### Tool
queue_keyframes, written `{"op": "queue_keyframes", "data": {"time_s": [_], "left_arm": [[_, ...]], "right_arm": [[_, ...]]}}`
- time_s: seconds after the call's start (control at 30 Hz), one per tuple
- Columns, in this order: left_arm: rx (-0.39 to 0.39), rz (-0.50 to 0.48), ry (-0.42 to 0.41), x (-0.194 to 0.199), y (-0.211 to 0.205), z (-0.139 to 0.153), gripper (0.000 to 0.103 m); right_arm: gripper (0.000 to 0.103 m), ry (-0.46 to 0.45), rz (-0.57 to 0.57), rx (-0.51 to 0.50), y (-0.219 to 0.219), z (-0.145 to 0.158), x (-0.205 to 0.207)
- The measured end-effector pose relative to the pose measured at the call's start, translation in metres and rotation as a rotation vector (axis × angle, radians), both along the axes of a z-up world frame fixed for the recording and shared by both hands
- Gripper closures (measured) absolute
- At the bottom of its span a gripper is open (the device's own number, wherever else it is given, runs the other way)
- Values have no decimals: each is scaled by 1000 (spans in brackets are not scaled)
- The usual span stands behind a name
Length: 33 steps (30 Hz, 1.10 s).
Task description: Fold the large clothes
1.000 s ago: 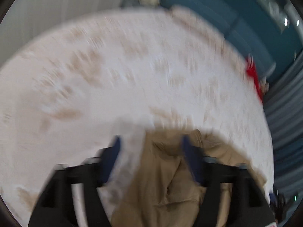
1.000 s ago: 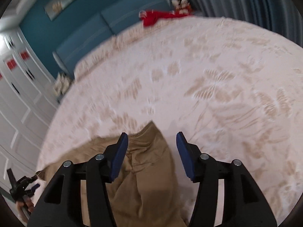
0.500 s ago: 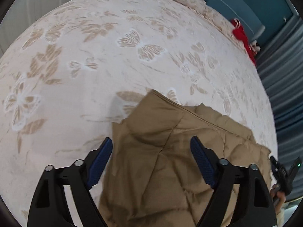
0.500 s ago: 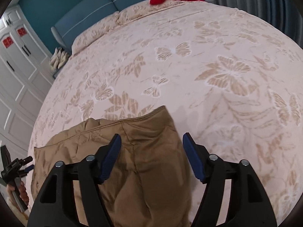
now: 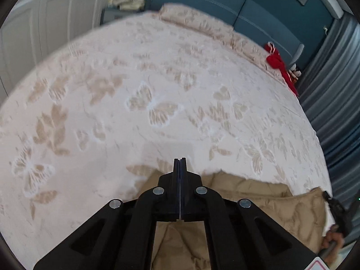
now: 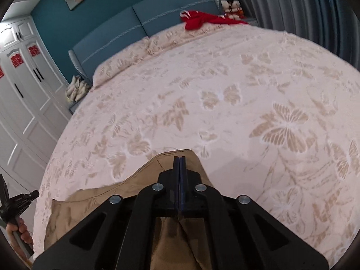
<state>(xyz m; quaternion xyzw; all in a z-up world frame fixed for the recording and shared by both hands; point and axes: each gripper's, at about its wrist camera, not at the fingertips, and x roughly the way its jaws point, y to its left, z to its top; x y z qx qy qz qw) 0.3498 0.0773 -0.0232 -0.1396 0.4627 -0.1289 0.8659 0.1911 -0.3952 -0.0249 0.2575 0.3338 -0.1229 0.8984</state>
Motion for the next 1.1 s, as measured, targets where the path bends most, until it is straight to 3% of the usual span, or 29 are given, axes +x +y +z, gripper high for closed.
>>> {"op": "queue_keyframes", "data": {"time_s": [0.1, 0.13, 0.17, 0.23, 0.33, 0.4, 0.5, 0.67, 0.8, 1.03, 1.1], "left_arm": [[-38, -29, 73, -4, 6, -12, 100], [-37, -36, 90, -7, 6, -16, 92], [-29, -36, 115, -9, 9, -21, 73], [-4, -9, 117, -12, 14, -27, 53], [-40, 1, 138, -8, 21, -38, 47], [-102, -2, 190, -1, 24, -49, 46], [-103, -31, 177, 4, 16, -52, 46], [45, -36, 159, 15, 3, -55, 46], [-6, -28, 149, 23, 13, -53, 46], [-41, -122, 231, 33, 1, -71, 46], [-71, -126, 218, 31, 1, -69, 54]], "right_arm": [[103, 8, 6, -4, -1, -6, 0], [103, 6, 9, 1, -2, -7, -1], [103, 3, 13, 4, -3, -8, -1], [103, 1, 20, 1, -3, -9, -3], [103, 5, 20, 1, -3, -10, -5], [103, 9, 18, -2, -3, -10, -6], [103, 11, 12, 5, -3, -11, -8], [103, 11, 4, 19, -5, -14, -7], [103, 13, 7, 25, -6, -18, -6], [103, 29, 3, 43, -6, -28, -4], [103, 31, 3, 44, -6, -30, -4]]}}
